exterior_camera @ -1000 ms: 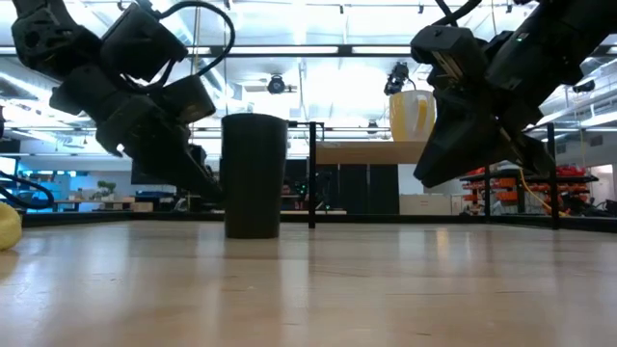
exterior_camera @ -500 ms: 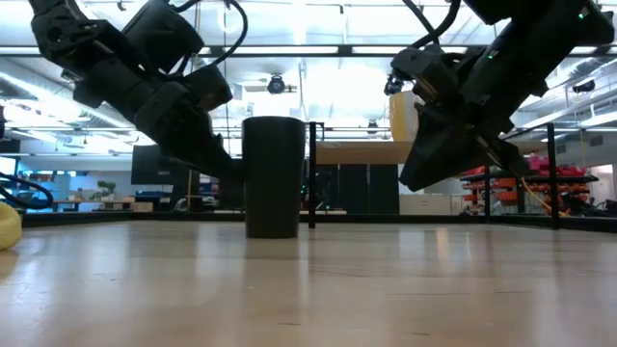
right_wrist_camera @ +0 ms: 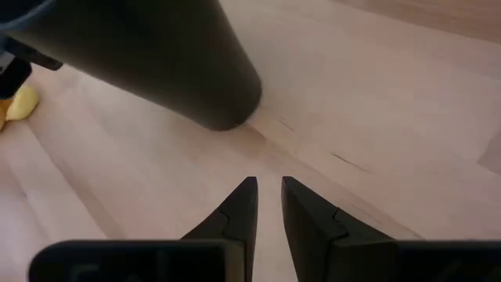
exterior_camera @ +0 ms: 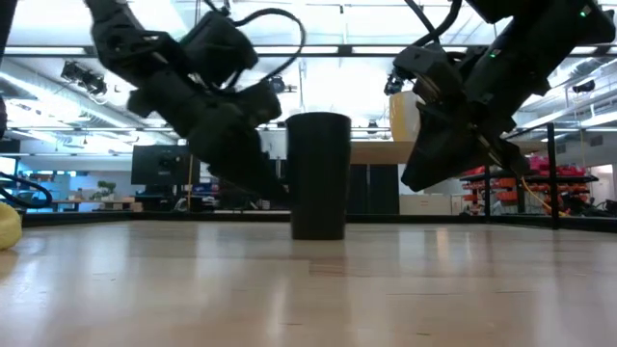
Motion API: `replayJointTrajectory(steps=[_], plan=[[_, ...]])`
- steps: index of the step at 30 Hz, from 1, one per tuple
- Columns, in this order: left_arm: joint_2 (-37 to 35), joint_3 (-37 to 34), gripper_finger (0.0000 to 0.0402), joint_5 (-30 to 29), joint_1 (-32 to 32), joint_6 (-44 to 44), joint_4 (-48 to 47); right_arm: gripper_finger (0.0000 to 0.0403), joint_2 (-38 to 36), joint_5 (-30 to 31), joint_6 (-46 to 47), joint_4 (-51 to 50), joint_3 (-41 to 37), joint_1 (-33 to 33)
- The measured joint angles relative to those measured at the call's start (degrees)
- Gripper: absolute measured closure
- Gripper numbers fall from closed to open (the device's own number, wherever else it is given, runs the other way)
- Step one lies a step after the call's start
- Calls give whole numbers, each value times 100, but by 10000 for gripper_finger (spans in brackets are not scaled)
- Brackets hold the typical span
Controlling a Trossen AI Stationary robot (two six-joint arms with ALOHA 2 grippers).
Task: Stack small to large cups/mugs on shelf
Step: Put the black cup on the shelf
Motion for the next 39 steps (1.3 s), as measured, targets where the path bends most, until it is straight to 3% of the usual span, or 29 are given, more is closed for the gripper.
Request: replayJointTrajectory(steps=[6,11,22,32,39], plan=[[356,611,207,248,0,142,-19,335,-8,-53,95,-259,0,108],[564,1008,203,259,0,161,-61,335,-174,-52,506,-1078,-4,267],[1054,1622,208,397,37,101,-328,335,-1140,418,1366,-2556,-2,926],[708,1617,219,402,152,-913,-1457,335,-2269,195,1014,-2863,40,876],[81,1615,225,411,109,-1098,-2217,335,-3188,-184,147,-3431,801,374]])
